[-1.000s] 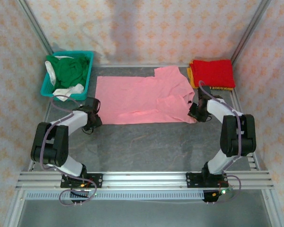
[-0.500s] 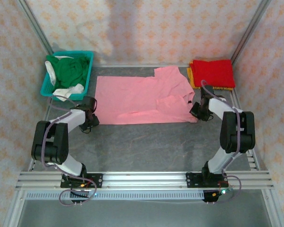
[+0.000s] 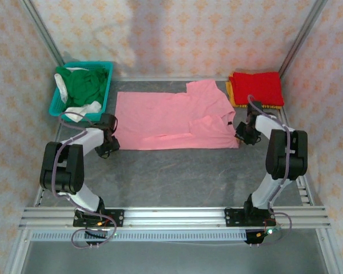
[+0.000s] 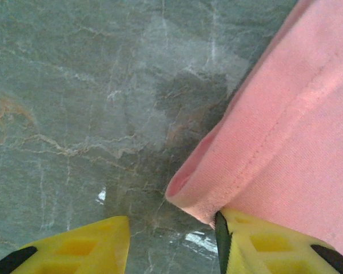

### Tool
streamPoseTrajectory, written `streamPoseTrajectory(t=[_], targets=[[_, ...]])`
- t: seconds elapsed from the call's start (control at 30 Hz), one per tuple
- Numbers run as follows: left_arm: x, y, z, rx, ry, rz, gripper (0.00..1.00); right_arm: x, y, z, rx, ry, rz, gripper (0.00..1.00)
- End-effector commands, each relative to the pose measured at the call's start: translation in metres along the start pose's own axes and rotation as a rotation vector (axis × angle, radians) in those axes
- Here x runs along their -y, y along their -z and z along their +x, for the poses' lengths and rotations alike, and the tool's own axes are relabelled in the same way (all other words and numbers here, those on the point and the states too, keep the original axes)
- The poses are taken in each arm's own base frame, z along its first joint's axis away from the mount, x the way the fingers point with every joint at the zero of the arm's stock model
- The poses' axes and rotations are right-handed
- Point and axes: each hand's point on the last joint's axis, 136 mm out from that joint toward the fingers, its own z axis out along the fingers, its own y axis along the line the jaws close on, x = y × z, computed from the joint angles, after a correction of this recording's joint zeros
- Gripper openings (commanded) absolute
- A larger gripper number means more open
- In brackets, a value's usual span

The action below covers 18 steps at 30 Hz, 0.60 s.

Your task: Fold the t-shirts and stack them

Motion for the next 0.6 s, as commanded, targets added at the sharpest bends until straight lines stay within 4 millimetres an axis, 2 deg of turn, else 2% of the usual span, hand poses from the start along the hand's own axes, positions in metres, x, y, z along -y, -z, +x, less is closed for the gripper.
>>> streamPoseTrajectory(t=[0.0, 0.13, 0.23, 0.3, 0.37, 0.43, 0.57], targets=[[-0.013, 0.017, -0.007, 0.029, 0.010, -0.033, 0.46, 0.006, 0.022, -0.010, 0.056, -0.004, 0.035, 0.33], [-0.008, 0.042, -0.017, 0.095, 0.030, 0.019, 0.48, -0.014, 0.052, -0.013, 0.119, 0.024, -0.020, 0.35], [0.010, 0.059, -0.025, 0.141, 0.002, 0.078, 0.48, -0.048, 0.073, -0.005, 0.181, 0.106, -0.066, 0.36], [0.028, 0.067, -0.031, 0.167, -0.030, 0.115, 0.50, -0.076, 0.079, 0.002, 0.192, 0.148, -0.141, 0.36], [0.052, 0.067, -0.036, 0.173, -0.074, 0.165, 0.50, -0.108, 0.076, 0.011, 0.192, 0.196, -0.227, 0.34], [0.068, 0.062, -0.040, 0.152, -0.091, 0.178, 0.50, -0.128, 0.067, 0.018, 0.168, 0.223, -0.248, 0.33], [0.088, 0.049, -0.052, 0.151, -0.093, 0.194, 0.50, -0.154, 0.037, 0.024, 0.098, 0.239, -0.258, 0.32]])
